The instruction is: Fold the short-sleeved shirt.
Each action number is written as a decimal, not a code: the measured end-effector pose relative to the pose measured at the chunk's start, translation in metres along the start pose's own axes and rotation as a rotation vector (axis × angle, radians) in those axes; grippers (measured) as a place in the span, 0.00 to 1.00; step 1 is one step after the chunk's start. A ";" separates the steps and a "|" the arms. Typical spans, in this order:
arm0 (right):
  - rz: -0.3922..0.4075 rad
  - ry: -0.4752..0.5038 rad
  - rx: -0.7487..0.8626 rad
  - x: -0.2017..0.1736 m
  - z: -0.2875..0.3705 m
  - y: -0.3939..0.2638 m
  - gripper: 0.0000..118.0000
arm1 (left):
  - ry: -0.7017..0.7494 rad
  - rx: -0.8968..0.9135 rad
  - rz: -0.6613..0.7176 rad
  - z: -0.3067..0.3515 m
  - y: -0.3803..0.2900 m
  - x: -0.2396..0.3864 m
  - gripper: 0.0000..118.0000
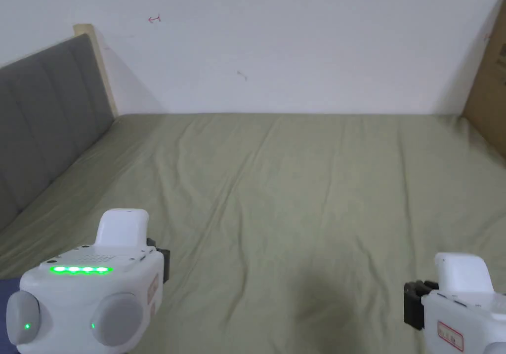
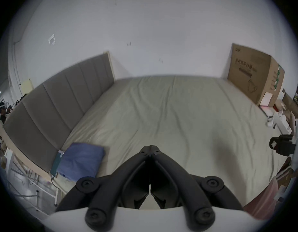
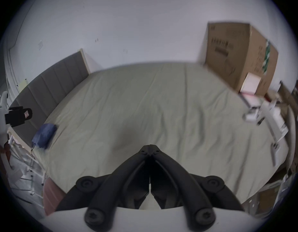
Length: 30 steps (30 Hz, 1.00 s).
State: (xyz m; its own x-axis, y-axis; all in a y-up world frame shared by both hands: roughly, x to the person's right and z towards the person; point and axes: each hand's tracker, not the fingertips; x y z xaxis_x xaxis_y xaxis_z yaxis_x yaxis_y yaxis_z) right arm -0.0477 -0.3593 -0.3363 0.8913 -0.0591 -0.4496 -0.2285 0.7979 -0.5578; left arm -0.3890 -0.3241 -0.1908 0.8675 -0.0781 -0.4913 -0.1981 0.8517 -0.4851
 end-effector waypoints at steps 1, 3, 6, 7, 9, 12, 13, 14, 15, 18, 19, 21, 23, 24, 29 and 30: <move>-0.002 -0.013 0.035 0.001 0.010 0.008 0.00 | -0.022 0.040 0.007 0.011 0.003 0.009 0.00; 0.002 -0.038 0.119 0.002 0.028 0.019 0.00 | -0.023 0.127 -0.010 0.033 0.013 0.034 0.00; 0.018 -0.095 0.242 0.001 0.051 0.031 0.00 | 0.050 0.270 -0.041 0.062 0.023 0.062 0.00; 0.028 -0.103 0.281 0.000 0.059 0.034 0.00 | 0.017 0.305 -0.029 0.071 0.026 0.065 0.00; 0.047 -0.126 0.333 -0.004 0.073 0.039 0.00 | 0.008 0.342 -0.006 0.086 0.032 0.070 0.00; 0.060 -0.160 0.369 -0.009 0.086 0.045 0.00 | 0.046 0.398 -0.017 0.102 0.039 0.082 0.00; 0.055 -0.153 0.372 -0.010 0.089 0.047 0.00 | 0.057 0.419 -0.034 0.105 0.039 0.084 0.00; 0.051 -0.144 0.383 -0.010 0.091 0.048 0.00 | 0.072 0.430 -0.023 0.106 0.040 0.086 0.00; 0.052 -0.139 0.386 -0.011 0.091 0.050 0.00 | 0.062 0.432 -0.027 0.107 0.040 0.087 0.00; 0.057 -0.134 0.396 -0.015 0.090 0.054 0.00 | 0.015 0.418 -0.025 0.105 0.043 0.087 0.00; 0.058 -0.135 0.399 -0.017 0.089 0.055 0.00 | 0.000 0.412 -0.021 0.104 0.042 0.087 0.00; 0.056 -0.129 0.403 -0.018 0.088 0.056 0.00 | 0.006 0.405 -0.013 0.104 0.042 0.088 0.00; 0.048 -0.124 0.408 -0.018 0.088 0.057 0.00 | 0.011 0.404 0.007 0.103 0.041 0.086 0.00; 0.047 -0.125 0.408 -0.018 0.088 0.057 0.00 | 0.009 0.404 0.011 0.103 0.041 0.086 0.00; 0.057 -0.145 0.411 -0.019 0.084 0.058 0.00 | 0.007 0.410 -0.002 0.103 0.039 0.085 0.00; 0.064 -0.156 0.412 -0.020 0.082 0.058 0.00 | 0.016 0.415 -0.007 0.102 0.039 0.085 0.01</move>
State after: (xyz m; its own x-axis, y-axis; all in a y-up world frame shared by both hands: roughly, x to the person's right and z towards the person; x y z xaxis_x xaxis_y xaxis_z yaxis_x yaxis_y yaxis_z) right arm -0.0463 -0.2623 -0.3024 0.9360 0.0646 -0.3461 -0.1384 0.9714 -0.1930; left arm -0.2763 -0.2447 -0.1773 0.8602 -0.0894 -0.5020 0.0112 0.9876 -0.1567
